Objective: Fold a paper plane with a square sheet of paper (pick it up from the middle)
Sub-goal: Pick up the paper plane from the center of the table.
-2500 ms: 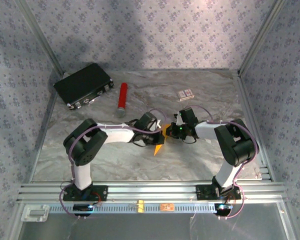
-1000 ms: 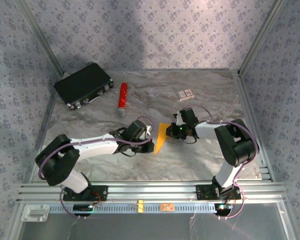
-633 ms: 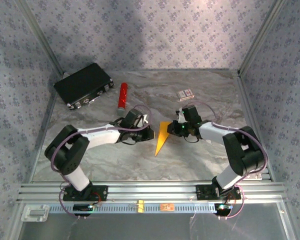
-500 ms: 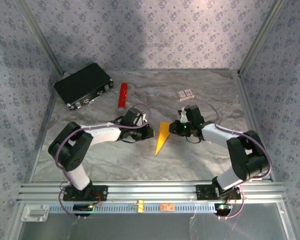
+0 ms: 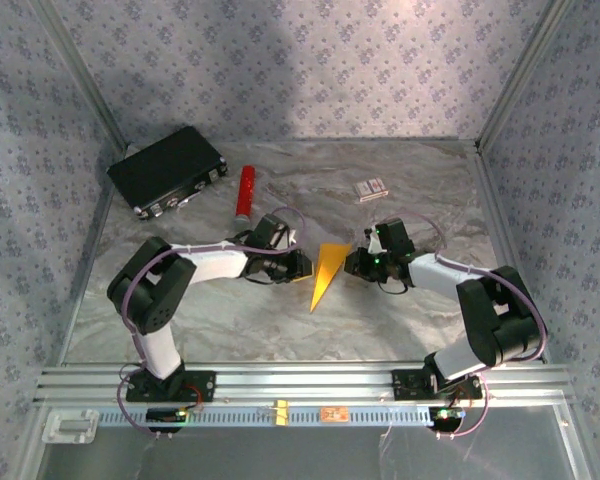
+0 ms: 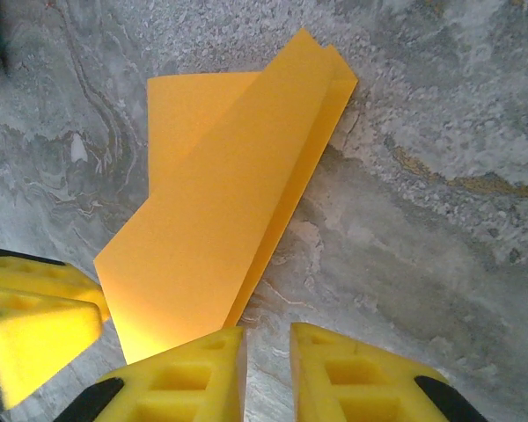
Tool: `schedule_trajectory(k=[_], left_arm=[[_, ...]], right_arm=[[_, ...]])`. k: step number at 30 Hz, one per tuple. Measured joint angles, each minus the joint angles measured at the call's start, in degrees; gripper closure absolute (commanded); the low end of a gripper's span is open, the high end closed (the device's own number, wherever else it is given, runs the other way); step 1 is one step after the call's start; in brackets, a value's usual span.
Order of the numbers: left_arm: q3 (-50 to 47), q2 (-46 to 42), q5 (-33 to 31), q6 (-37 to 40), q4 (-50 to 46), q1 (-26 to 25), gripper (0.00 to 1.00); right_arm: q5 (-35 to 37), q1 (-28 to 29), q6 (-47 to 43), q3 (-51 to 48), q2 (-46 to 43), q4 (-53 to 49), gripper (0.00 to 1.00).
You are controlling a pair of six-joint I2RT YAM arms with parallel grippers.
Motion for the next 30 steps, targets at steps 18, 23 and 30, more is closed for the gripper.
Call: schedule_trajectory(k=[18,23,30], left_arm=[[2.8,4.5,2.8,1.5,-0.9,-0.6,0.79],[2.8,4.6,2.8,2.0,-1.6,-1.0,0.77],[3.5,5.4,3.3,2.6,-1.8,-2.5,0.76]], right_arm=[[-0.1,1.7,0.8,0.0,1.2,0.2,0.79],[-0.2,2.1,1.0,0.0,2.1,1.0,0.79],[-1.0,2.9,1.2,0.0,4.5,2.3,0.80]])
